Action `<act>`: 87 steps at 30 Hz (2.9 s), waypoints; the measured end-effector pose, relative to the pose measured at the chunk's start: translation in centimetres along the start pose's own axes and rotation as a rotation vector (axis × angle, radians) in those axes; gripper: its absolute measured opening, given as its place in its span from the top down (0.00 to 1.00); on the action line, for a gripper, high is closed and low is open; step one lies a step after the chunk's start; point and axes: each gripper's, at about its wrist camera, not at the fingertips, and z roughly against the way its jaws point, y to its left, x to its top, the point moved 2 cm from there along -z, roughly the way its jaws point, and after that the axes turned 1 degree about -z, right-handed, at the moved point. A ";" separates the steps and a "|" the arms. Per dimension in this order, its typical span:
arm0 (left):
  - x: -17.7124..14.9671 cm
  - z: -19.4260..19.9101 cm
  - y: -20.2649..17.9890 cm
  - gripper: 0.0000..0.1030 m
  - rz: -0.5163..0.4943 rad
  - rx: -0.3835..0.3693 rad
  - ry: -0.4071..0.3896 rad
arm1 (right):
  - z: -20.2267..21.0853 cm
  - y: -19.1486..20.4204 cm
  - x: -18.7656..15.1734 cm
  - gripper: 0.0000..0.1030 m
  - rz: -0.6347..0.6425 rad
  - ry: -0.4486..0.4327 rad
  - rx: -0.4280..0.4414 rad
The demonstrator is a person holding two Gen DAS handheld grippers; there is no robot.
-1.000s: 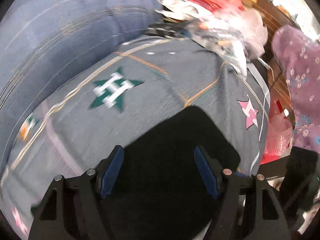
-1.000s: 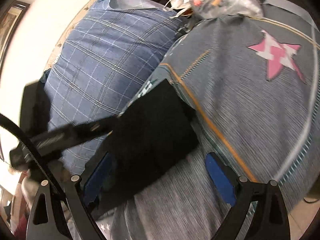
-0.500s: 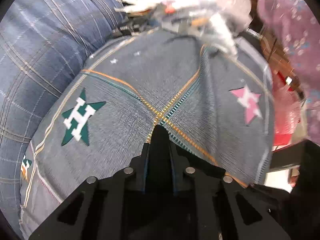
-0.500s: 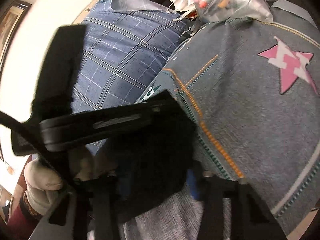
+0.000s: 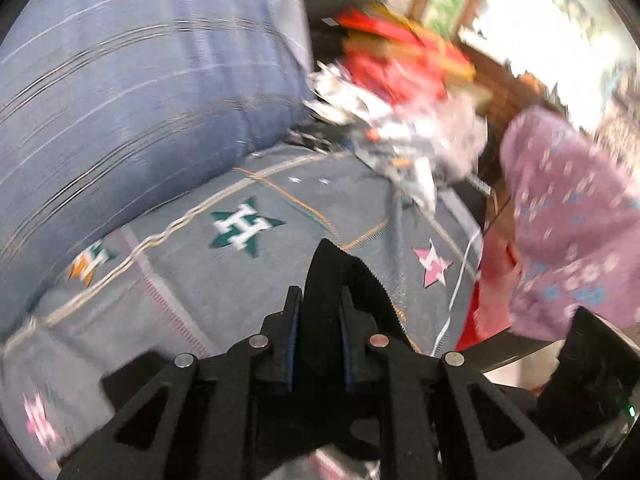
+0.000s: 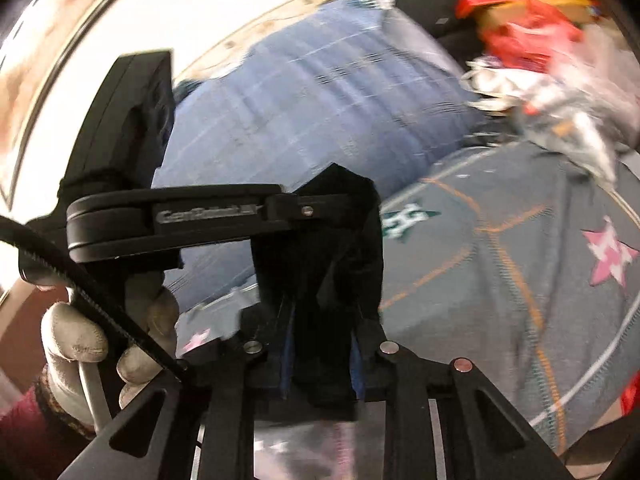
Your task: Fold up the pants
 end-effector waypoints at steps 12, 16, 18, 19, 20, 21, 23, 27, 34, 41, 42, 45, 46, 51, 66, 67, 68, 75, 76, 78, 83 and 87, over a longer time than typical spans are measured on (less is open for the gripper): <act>-13.4 12.6 16.1 0.87 0.420 -0.002 -0.183 | -6.4 15.6 -6.6 0.78 0.287 0.232 0.189; -17.2 13.4 20.7 0.87 0.561 -0.032 -0.216 | -10.2 19.3 -9.7 0.79 0.345 0.327 0.204; -18.6 13.5 22.2 0.87 0.600 -0.037 -0.230 | -11.5 20.4 -10.5 0.79 0.364 0.354 0.201; -19.2 13.4 22.9 0.87 0.615 -0.038 -0.236 | -12.2 20.9 -11.0 0.79 0.378 0.365 0.197; -19.8 13.5 23.6 0.87 0.630 -0.040 -0.239 | -12.9 21.4 -11.5 0.79 0.396 0.377 0.192; -20.3 13.3 24.2 0.87 0.646 -0.044 -0.242 | -13.4 21.8 -12.0 0.79 0.412 0.388 0.189; -21.4 13.1 25.4 0.85 0.679 -0.050 -0.242 | -14.2 22.5 -12.8 0.79 0.437 0.406 0.183; -23.3 12.6 27.4 0.75 0.750 -0.068 -0.233 | -15.0 23.3 -14.6 0.71 0.485 0.442 0.190; -25.2 16.1 29.9 0.60 0.850 -0.082 -0.304 | -13.1 25.3 -18.4 0.24 0.651 0.462 0.243; -24.7 17.1 28.2 0.45 0.810 -0.059 -0.269 | -10.1 23.4 -19.3 0.23 0.640 0.514 0.271; -24.5 16.6 27.8 0.44 0.800 -0.060 -0.248 | -9.6 22.8 -18.6 0.23 0.622 0.509 0.268; -24.4 14.8 26.5 0.43 0.772 -0.061 -0.199 | -7.6 20.3 -14.2 0.23 0.526 0.424 0.235; -24.4 14.2 26.1 0.42 0.769 -0.069 -0.191 | -7.1 19.4 -12.6 0.23 0.485 0.390 0.221; -23.5 12.7 24.7 0.60 0.718 -0.050 -0.167 | -8.5 16.0 -5.0 0.21 0.343 0.269 0.078; -21.2 12.2 23.4 0.87 0.562 0.057 -0.151 | -20.3 11.6 -1.4 0.74 0.140 0.426 -0.043; -21.2 11.6 24.0 0.87 0.574 0.073 -0.144 | -20.6 11.3 -1.5 0.74 0.130 0.425 -0.057; -21.4 11.0 24.6 0.86 0.591 0.093 -0.137 | -21.1 10.9 -1.7 0.74 0.107 0.424 -0.064; -23.7 11.1 27.5 0.75 0.752 -0.013 -0.153 | -22.4 7.7 -2.8 0.26 0.004 0.374 -0.167; -24.0 11.9 27.8 0.69 0.760 0.005 -0.164 | -22.3 7.5 -2.8 0.22 0.013 0.370 -0.174; -24.4 13.2 28.2 0.66 0.785 0.018 -0.190 | -22.1 7.3 -2.4 0.22 0.018 0.372 -0.171; -23.7 16.3 27.7 0.66 0.794 0.051 -0.271 | -18.8 8.1 -1.2 0.21 0.030 0.277 -0.109; -21.8 15.6 25.3 0.66 0.708 0.005 -0.276 | -16.5 8.3 -2.1 0.21 0.033 0.294 -0.025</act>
